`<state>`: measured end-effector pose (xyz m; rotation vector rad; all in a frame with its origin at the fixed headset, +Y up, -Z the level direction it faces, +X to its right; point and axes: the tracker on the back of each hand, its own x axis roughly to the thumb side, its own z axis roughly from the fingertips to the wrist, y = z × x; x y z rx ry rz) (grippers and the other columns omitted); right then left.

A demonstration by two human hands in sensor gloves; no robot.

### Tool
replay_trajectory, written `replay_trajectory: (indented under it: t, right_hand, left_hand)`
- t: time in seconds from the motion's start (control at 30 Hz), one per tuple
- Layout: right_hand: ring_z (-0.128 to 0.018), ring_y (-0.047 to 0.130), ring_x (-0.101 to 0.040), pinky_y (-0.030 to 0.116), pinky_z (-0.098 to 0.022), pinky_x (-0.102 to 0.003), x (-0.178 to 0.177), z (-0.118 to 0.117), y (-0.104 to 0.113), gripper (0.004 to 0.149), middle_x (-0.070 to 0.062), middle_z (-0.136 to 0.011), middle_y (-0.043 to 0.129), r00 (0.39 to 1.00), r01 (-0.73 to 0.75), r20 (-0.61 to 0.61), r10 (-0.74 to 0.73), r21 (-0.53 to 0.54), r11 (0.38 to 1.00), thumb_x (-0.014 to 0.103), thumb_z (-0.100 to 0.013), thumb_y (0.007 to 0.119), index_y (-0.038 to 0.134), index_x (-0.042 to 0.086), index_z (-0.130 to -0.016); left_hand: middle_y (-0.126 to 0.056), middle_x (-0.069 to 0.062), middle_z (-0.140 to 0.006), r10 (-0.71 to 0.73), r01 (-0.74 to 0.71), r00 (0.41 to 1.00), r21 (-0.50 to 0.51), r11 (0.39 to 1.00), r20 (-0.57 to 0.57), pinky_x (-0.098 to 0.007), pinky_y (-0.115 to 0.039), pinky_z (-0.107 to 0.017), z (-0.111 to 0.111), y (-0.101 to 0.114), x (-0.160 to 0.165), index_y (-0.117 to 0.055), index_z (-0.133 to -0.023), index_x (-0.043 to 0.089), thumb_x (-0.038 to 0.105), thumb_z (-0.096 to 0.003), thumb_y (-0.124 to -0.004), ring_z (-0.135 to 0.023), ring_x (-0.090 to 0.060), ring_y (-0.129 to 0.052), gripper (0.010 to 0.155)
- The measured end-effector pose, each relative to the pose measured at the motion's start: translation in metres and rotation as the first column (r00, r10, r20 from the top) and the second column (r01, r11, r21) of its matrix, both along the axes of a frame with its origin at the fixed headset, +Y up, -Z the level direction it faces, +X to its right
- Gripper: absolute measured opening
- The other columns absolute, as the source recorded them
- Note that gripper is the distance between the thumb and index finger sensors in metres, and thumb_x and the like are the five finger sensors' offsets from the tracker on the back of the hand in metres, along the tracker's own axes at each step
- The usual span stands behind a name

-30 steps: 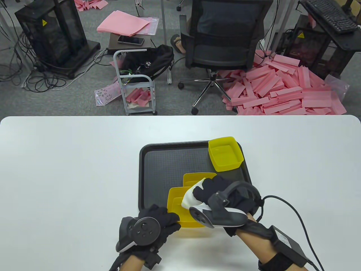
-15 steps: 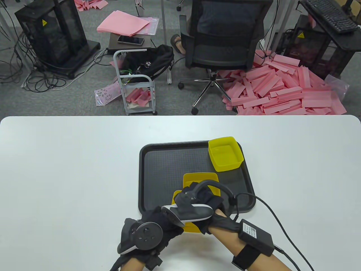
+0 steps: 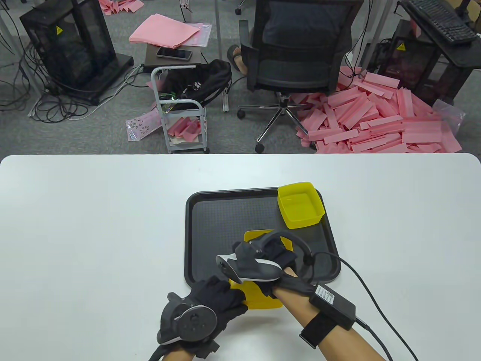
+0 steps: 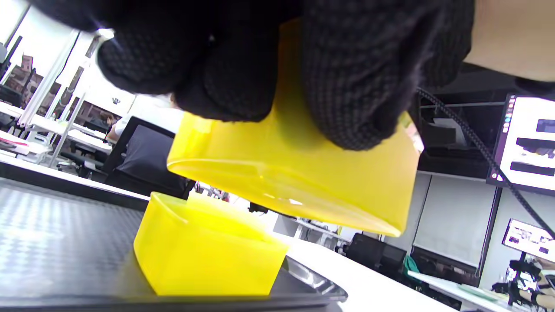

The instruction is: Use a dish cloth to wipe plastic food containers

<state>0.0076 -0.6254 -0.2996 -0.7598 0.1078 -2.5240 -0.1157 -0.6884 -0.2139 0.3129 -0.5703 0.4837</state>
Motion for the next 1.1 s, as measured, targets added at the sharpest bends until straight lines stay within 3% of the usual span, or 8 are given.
replay_trajectory:
  t: [0.23, 0.47, 0.73, 0.9, 1.1]
  right_hand:
    - [-0.039, 0.097, -0.024, 0.087, -0.024, -0.035, 0.013, 0.001, -0.003, 0.047, 0.003, -0.058, 0.096, 0.997, -0.069, -0.023, 0.07, 0.036, 0.997, 0.054, -0.044, 0.088, 0.075, 0.041, -0.088]
    - [-0.057, 0.092, -0.03, 0.084, -0.039, -0.042, 0.021, 0.011, -0.006, 0.044, -0.002, -0.075, 0.09, 0.985, -0.147, -0.087, 0.15, 0.039, 0.988, 0.041, -0.045, 0.09, 0.078, 0.045, -0.087]
    - [-0.07, 0.086, -0.031, 0.082, -0.049, -0.045, 0.018, 0.028, -0.002, 0.042, 0.001, -0.093, 0.082, 0.958, -0.276, -0.112, 0.264, -0.113, 0.955, 0.033, -0.046, 0.09, 0.08, 0.048, -0.084]
    - [-0.067, 0.09, -0.029, 0.084, -0.045, -0.043, 0.017, 0.026, 0.005, 0.042, 0.005, -0.094, 0.084, 0.979, -0.201, -0.039, 0.199, -0.322, 0.925, 0.033, -0.047, 0.09, 0.08, 0.045, -0.087]
    - [-0.062, 0.094, -0.026, 0.087, -0.04, -0.039, 0.016, 0.022, 0.006, 0.043, 0.006, -0.091, 0.087, 0.989, -0.137, -0.012, 0.146, -0.421, 0.897, 0.036, -0.047, 0.089, 0.079, 0.042, -0.089]
  left_hand:
    - [-0.102, -0.004, -0.052, 0.046, -0.045, 0.998, 0.028, 0.999, -0.042, -0.044, -0.083, -0.033, 0.0, 0.0, -0.006, -0.101, -0.068, 0.029, 0.054, -0.0344, -0.094, -0.047, -0.028, -0.098, 0.042]
    - [-0.102, -0.002, -0.05, 0.049, -0.048, 0.995, 0.016, 0.999, -0.083, -0.045, -0.083, -0.029, -0.004, -0.004, -0.009, -0.1, -0.069, 0.03, 0.053, -0.0355, -0.093, -0.044, -0.027, -0.1, 0.041]
    - [-0.104, -0.001, -0.048, 0.048, -0.046, 0.995, 0.019, 0.999, -0.092, -0.045, -0.084, -0.027, -0.004, -0.005, -0.006, -0.099, -0.069, 0.03, 0.053, -0.0358, -0.092, -0.042, -0.026, -0.102, 0.041]
    - [-0.103, -0.002, -0.048, 0.063, -0.061, 0.994, 0.021, 0.998, -0.089, -0.045, -0.085, -0.03, -0.004, -0.005, -0.006, -0.099, -0.069, 0.03, 0.052, -0.0354, -0.093, -0.043, -0.027, -0.102, 0.041]
    - [-0.103, -0.002, -0.048, 0.086, -0.087, 0.993, 0.003, 0.996, -0.078, -0.044, -0.085, -0.031, -0.005, -0.007, -0.006, -0.099, -0.069, 0.03, 0.052, -0.0352, -0.092, -0.043, -0.028, -0.101, 0.041]
